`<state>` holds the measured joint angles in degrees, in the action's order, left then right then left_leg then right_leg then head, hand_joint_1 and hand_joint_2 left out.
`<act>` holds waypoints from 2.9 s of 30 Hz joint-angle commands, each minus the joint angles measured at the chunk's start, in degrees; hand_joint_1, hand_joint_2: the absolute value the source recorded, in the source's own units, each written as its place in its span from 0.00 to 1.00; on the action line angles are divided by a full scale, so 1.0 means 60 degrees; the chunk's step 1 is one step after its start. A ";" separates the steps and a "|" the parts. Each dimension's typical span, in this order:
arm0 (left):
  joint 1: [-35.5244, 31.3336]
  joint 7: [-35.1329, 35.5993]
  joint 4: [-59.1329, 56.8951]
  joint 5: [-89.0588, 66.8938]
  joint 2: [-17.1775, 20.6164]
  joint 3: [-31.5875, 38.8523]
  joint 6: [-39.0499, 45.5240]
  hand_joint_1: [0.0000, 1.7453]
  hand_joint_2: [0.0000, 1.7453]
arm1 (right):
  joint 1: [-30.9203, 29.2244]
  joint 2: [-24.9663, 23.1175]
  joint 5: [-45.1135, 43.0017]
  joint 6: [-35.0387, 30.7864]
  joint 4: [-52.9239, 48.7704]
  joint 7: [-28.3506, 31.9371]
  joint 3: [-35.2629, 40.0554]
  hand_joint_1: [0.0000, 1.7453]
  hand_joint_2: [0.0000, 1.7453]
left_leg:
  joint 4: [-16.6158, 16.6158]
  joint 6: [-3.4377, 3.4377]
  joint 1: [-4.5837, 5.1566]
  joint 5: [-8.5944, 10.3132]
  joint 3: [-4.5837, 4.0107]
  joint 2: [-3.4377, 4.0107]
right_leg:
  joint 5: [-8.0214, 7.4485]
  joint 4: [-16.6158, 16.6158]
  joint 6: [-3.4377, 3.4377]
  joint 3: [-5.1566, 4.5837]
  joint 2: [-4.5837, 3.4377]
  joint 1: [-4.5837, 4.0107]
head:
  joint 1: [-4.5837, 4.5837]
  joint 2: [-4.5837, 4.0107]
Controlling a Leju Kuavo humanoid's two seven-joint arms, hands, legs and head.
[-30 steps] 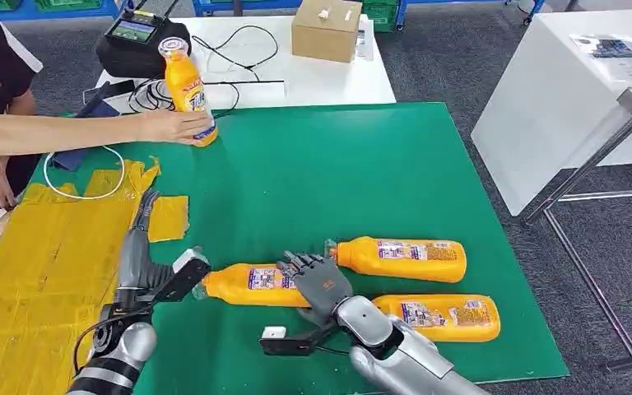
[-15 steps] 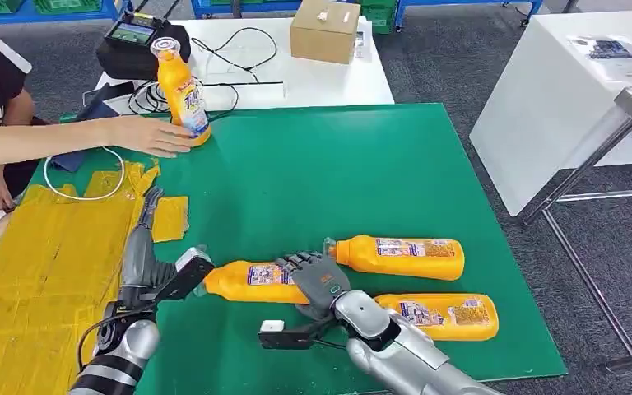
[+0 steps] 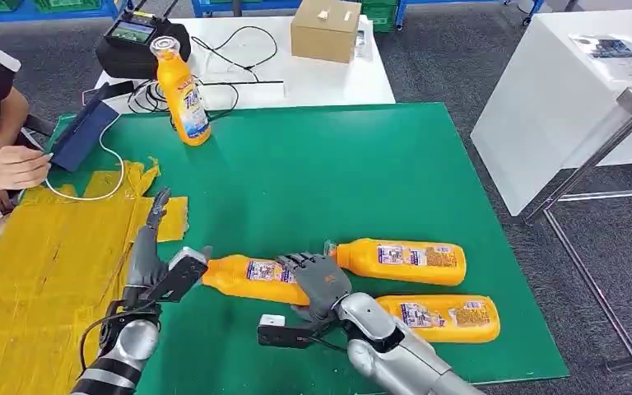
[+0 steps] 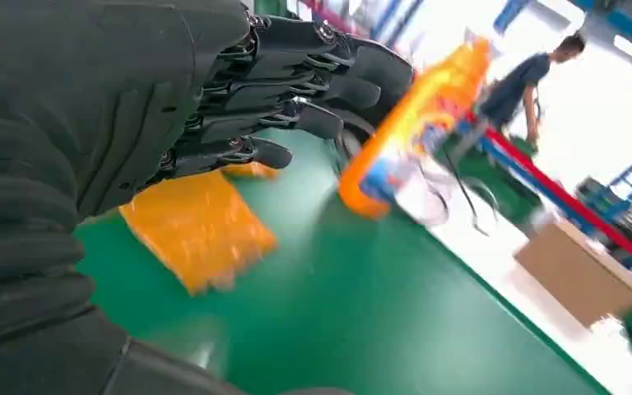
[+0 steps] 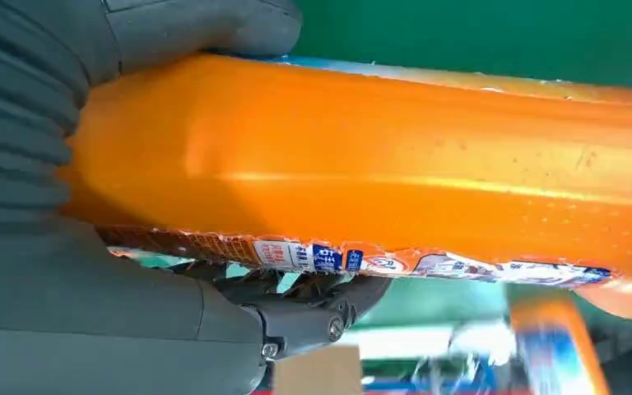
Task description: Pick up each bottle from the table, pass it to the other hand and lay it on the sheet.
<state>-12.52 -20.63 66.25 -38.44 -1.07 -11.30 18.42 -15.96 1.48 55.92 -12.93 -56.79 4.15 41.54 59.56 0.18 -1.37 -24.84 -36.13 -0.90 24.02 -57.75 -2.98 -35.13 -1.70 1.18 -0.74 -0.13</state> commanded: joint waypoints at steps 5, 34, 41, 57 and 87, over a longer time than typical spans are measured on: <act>0.0921 -0.0072 0.2482 0.3706 -0.0117 0.0215 -0.3463 0.00 1.00 | 0.1856 -0.1127 -0.2243 -0.1401 -0.3696 0.1511 -0.3042 1.00 1.00 | 0.0000 -0.0011 0.0003 -0.0010 -0.0028 -0.0015 | 0.0015 0.0000 0.0013 -0.0017 0.0019 -0.0001 | 0.0000 0.0000; 0.0299 0.0182 0.2550 0.7014 0.0128 -0.1085 -0.5895 0.00 1.00 | 0.1299 -0.1163 -0.1325 -0.1738 -0.2294 0.2664 -0.1115 1.00 1.00 | -0.0010 -0.0008 0.0000 -0.0006 -0.0017 -0.0009 | 0.0007 0.0013 0.0014 -0.0011 0.0019 -0.0005 | 0.0000 0.0000; 0.0085 0.0131 0.2317 0.7250 0.0011 -0.0982 -0.5919 0.00 1.00 | 0.0948 -0.0952 -0.0521 -0.1695 -0.1616 0.2477 -0.0252 1.00 1.00 | -0.0021 -0.0013 0.0001 -0.0009 0.0009 -0.0006 | 0.0011 0.0023 0.0019 0.0016 0.0028 -0.0006 | 0.0000 0.0000; 0.0185 0.0069 0.2510 0.7450 -0.0210 -0.0730 -0.5723 0.97 1.00 | 0.0864 -0.0856 -0.0540 -0.1350 -0.1171 0.2234 -0.0292 1.00 1.00 | -0.0012 -0.0009 0.0000 -0.0005 -0.0014 -0.0013 | 0.0010 0.0017 0.0012 -0.0007 0.0028 -0.0004 | 0.0000 0.0000; -0.1295 0.3237 0.0819 -0.3904 0.1165 -0.0649 0.0320 1.00 1.00 | 0.2523 -0.0741 -0.3071 -0.1173 -0.5883 0.2816 -0.2921 0.00 1.00 | -0.0009 -0.0008 0.0004 -0.0006 -0.0021 -0.0017 | 0.0013 0.0007 0.0013 -0.0019 0.0029 0.0000 | 0.0004 0.0000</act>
<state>-13.62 -9.51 80.91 -48.07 1.84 -17.00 17.49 -2.88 -4.57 38.82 -20.43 -83.85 19.54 29.48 59.56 0.19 -1.37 -24.87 -36.36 -0.97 24.06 -57.74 -2.98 -35.37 -1.68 1.19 -0.72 -0.13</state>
